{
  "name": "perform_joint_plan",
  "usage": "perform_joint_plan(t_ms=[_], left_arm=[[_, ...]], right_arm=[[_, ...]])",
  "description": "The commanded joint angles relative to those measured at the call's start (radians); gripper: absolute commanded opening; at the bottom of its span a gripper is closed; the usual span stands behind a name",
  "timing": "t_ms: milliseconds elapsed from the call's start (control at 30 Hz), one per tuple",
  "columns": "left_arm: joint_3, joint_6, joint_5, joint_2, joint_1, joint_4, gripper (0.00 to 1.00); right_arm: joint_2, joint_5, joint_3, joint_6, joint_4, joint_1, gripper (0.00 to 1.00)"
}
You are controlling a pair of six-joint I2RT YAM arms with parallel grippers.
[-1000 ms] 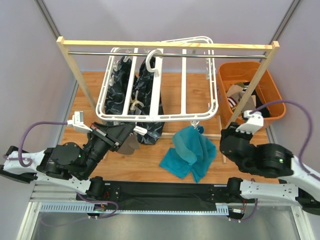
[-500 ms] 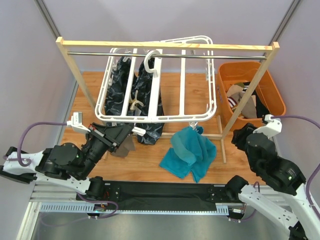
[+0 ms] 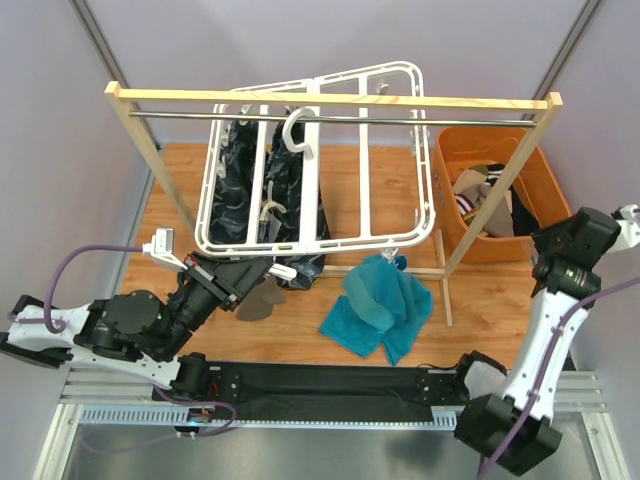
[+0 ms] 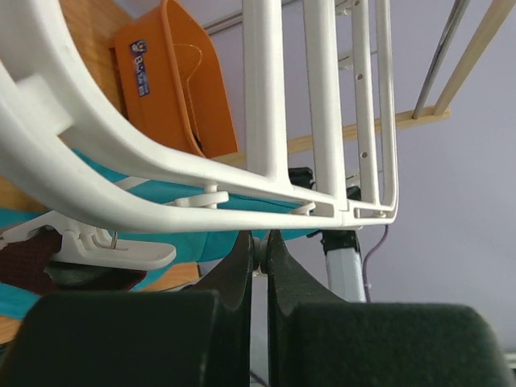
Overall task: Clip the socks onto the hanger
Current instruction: Pick up the sock.
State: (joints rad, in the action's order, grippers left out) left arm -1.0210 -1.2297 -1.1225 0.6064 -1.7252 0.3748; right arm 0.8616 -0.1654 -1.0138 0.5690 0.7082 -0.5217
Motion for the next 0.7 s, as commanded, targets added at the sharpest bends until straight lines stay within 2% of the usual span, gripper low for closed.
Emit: perform_joint_plan(t_ms=[0, 67, 100, 167, 367, 500, 533, 667], left_arm=[[0.062, 0.044, 0.064, -0.034, -0.004, 0.104, 0.00], [0.119, 0.047, 0.075, -0.072, -0.004, 0.070, 0.00], [0.157, 0.045, 0.078, -0.085, -0.002, 0.056, 0.00], [0.186, 0.059, 0.086, -0.114, -0.002, 0.017, 0.00], [0.153, 0.030, 0.061, -0.117, -0.002, 0.052, 0.00], [0.029, 0.003, 0.012, -0.060, -0.002, 0.168, 0.00], [0.007, -0.017, 0.007, -0.048, -0.002, 0.237, 0.00], [-0.034, -0.143, -0.016, 0.004, -0.002, 0.329, 0.00]], right_arm=[[0.190, 0.340, -0.034, 0.017, -0.173, -0.034, 0.45], [0.287, 0.409, -0.086, 0.028, -0.243, -0.031, 0.47], [0.383, 0.408, -0.112, 0.032, -0.253, -0.021, 0.49], [0.454, 0.357, -0.159, 0.005, -0.278, 0.018, 0.51], [0.732, 0.409, -0.377, 0.032, -0.351, 0.037, 0.64], [0.954, 0.365, -0.664, -0.013, -0.205, 0.090, 0.67], [0.991, 0.348, -0.774, -0.036, -0.184, 0.119, 0.68], [1.244, 0.319, -1.000, -0.037, -0.029, 0.126, 0.71]])
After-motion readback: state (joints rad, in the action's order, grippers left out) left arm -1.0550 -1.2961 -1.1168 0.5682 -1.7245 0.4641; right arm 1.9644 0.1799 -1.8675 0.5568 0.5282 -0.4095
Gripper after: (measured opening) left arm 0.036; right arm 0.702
